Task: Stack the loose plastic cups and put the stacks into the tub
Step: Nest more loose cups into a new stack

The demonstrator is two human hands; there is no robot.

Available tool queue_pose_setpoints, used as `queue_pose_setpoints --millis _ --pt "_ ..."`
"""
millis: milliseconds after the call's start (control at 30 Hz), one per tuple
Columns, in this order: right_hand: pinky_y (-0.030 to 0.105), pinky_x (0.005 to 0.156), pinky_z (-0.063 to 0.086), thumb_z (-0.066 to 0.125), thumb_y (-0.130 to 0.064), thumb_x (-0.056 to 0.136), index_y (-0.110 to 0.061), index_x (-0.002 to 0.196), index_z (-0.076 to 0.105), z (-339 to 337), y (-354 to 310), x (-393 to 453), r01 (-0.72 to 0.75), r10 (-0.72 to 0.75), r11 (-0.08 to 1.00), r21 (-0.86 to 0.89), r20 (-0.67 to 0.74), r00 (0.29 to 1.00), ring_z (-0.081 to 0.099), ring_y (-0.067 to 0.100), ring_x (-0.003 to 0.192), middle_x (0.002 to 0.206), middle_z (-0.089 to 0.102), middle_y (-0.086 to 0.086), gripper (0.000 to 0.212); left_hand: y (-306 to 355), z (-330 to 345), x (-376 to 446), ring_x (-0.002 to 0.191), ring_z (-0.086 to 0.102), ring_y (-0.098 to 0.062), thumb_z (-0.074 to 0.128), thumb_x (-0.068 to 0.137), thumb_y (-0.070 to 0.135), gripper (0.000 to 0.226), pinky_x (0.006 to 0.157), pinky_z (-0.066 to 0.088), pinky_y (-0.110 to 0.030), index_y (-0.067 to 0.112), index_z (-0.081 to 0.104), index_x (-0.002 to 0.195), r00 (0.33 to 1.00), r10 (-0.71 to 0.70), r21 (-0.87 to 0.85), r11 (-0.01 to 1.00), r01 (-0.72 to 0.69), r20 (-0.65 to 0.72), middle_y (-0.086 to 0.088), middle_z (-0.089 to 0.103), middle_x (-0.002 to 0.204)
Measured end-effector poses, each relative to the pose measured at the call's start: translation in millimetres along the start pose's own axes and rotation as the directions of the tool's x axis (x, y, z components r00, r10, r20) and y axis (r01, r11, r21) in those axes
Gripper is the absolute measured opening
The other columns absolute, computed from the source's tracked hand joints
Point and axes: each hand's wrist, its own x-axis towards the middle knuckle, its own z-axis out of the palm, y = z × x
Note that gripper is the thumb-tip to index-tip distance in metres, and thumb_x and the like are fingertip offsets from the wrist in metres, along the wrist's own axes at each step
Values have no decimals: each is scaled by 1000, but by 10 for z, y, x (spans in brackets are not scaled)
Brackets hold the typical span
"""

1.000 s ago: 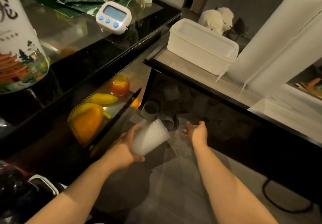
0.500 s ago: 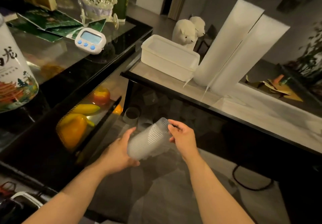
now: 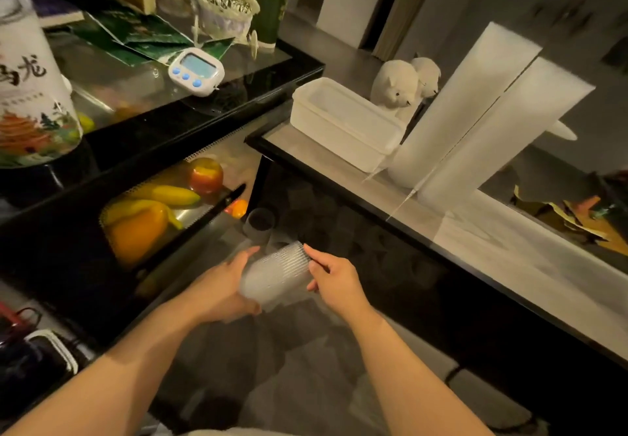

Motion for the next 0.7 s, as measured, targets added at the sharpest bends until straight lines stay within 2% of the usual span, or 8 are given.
queue_pose_setpoints --millis 100,233,300,400,500,567,633,700 --pt "27 87 56 52 -22 99 -32 133 58 57 6 142 -14 16 1000 -26 74 997 63 1 65 68 65 -4 36 -57 3 54 125 52 -27 83 64 55 118 100 46 -38 34 12 156 999 -40 1 999 40 1 -7 49 145" --pt "34 86 57 55 -24 97 -32 126 62 147 85 328 -40 39 999 4 114 993 64 9 77 96 68 -2 31 -233 46 67 109 59 -18 69 38 87 126 93 51 -37 37 34 148 995 -102 -36 994 102 7 0 61 129" --pt "35 90 55 55 -20 96 -28 121 64 205 186 447 -44 47 997 -59 57 997 63 10 89 106 62 -9 28 -320 90 66 103 60 -16 72 47 83 116 89 53 -36 36 36 147 987 -163 -58 985 161 -15 1 62 123" --pt "28 102 46 56 -13 95 -15 134 50 253 338 563 -27 44 976 -214 75 996 59 6 106 113 59 -17 40 -404 115 47 108 61 -22 75 69 67 103 88 51 -34 27 29 152 962 -263 -64 964 258 -72 -5 62 126" --pt "27 108 38 52 -27 96 -24 147 39 352 495 774 35 104 837 -546 221 970 45 13 132 156 27 -8 52 -465 94 21 117 58 -28 77 70 64 107 91 49 -34 27 24 155 945 -314 -130 945 301 -93 -9 59 133" --pt "34 113 34 47 -31 96 -33 149 34 412 503 929 118 122 701 -703 282 952 30 20 142 162 8 -9 54 -501 82 -11 118 58 -28 80 68 60 109 93 48 -35 26 24 155 943 -313 -175 941 291 -116 -8 58 133" --pt "43 113 33 47 -23 96 -26 149 35 445 459 1018 141 125 661 -737 293 948 24 31 145 162 10 -2 54 -538 73 -45 116 58 -26 84 65 56 112 95 49 -37 27 23 154 941 -310 -210 937 279 -134 -6 57 133" --pt "39 114 32 40 -23 100 -18 153 27 473 460 1085 198 149 574 -795 340 929 16 30 148 162 9 1 55 -569 66 -72 113 59 -25 86 62 54 114 92 51 -38 28 23 153 939 -314 -239 931 275 -141 -5 57 130"
